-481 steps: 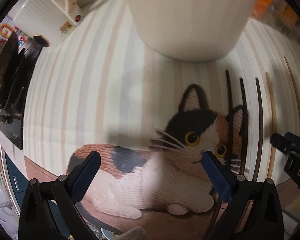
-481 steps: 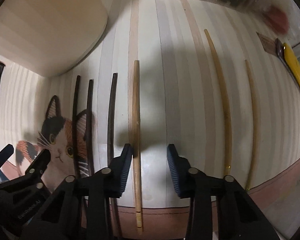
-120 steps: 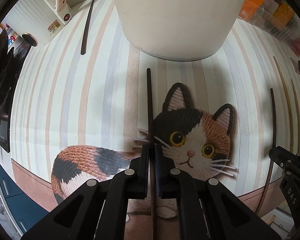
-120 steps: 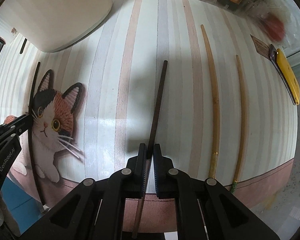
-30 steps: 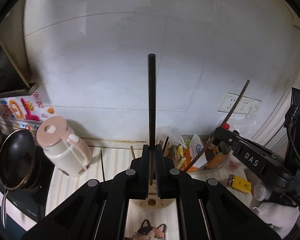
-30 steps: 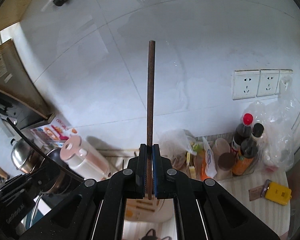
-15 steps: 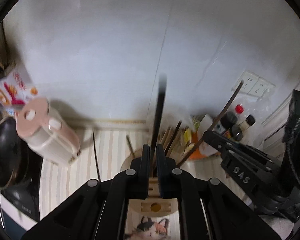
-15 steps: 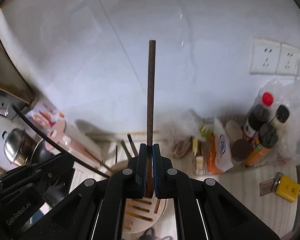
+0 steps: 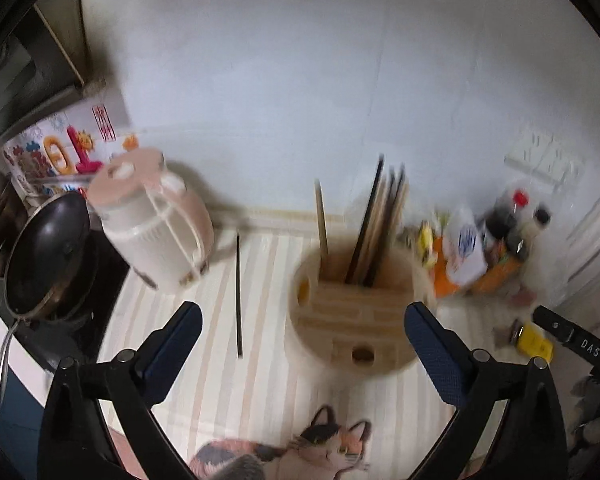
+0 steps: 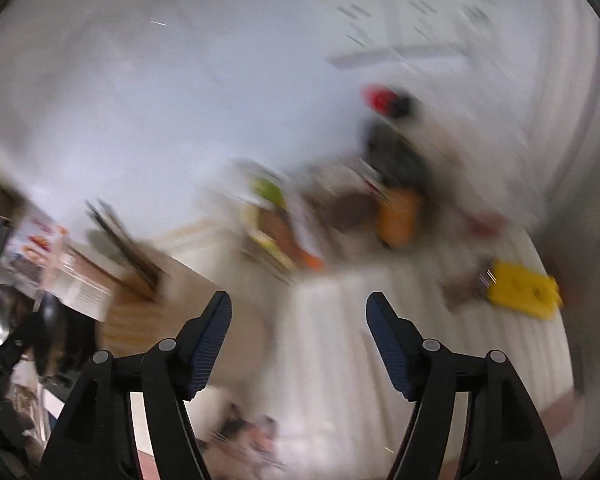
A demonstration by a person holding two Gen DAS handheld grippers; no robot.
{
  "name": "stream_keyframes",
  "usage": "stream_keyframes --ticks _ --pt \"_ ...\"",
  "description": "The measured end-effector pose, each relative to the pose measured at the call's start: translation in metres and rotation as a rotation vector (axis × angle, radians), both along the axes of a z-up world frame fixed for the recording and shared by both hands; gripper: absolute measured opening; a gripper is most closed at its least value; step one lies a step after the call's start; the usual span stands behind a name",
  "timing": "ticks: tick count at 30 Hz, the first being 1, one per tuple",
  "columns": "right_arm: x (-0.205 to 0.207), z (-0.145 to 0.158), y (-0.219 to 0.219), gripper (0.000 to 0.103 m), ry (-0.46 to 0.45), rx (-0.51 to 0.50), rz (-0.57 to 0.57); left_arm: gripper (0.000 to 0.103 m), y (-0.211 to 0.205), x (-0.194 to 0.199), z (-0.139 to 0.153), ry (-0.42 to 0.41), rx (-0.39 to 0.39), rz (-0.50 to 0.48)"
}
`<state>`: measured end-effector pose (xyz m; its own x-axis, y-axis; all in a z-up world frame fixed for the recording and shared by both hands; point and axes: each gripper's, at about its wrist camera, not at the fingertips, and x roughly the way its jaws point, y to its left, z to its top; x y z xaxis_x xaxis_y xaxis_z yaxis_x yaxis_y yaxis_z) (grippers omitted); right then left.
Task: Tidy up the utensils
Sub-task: 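Open both tools to drop the black chopsticks into the holder, then grasp a light wooden chopstick with the right tool while the left tool grasps another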
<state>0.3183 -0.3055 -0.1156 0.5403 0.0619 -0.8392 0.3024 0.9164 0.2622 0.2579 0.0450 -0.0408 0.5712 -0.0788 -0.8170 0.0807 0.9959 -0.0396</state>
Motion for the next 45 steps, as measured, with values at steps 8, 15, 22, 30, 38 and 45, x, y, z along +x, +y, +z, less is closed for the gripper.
stream_keyframes --ticks 8,15,22,30,38,45 --pt "-0.057 -0.116 -0.075 0.071 0.26 0.005 -0.127 0.103 -0.043 -0.041 -0.092 0.154 0.089 -0.002" --pt "-0.069 -0.199 -0.077 0.055 0.437 0.007 -0.044 0.103 -0.109 -0.054 -0.165 0.313 0.145 -0.097" --pt "-0.083 -0.219 -0.079 0.007 0.484 -0.127 0.011 0.103 -0.174 -0.058 -0.206 0.388 0.2 -0.201" --pt "-0.104 -0.215 -0.154 0.007 0.507 -0.091 -0.126 0.086 -0.255 -0.055 -0.238 0.502 0.126 -0.306" --pt "-0.117 -0.212 -0.187 0.007 0.503 -0.045 -0.177 0.004 -0.276 -0.057 -0.236 0.475 0.117 -0.317" --pt "-0.095 -0.208 -0.153 0.007 0.474 0.055 -0.09 0.004 -0.194 -0.066 -0.229 0.474 0.079 -0.198"
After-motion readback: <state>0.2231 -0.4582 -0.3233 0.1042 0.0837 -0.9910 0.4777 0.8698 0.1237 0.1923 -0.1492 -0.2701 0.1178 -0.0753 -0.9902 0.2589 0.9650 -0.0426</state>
